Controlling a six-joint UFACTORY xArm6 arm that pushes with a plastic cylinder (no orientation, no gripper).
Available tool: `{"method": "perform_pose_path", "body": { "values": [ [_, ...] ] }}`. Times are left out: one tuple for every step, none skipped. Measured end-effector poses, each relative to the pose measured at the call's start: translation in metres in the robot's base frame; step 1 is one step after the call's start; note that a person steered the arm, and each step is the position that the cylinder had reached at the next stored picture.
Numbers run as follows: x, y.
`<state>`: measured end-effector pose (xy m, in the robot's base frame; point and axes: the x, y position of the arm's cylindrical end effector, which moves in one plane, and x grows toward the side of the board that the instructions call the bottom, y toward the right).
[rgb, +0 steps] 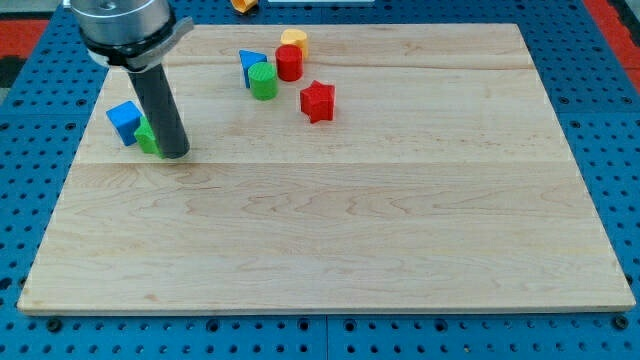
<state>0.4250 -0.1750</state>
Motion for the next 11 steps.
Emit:
{"method": "perform_pose_path", "body": {
  "values": [
    [-0.008,0.063],
    [-0.015,0.173],
    [-0.027,0.235],
    [-0.067,0.239],
    [-0.090,0.212],
    [-0.088,0.155],
    [-0.075,0.114],
    [-0.056,0.097],
    [-0.038,0.102],
    [-0.051,0.072],
    [-0.067,0.055]
  ]
}}
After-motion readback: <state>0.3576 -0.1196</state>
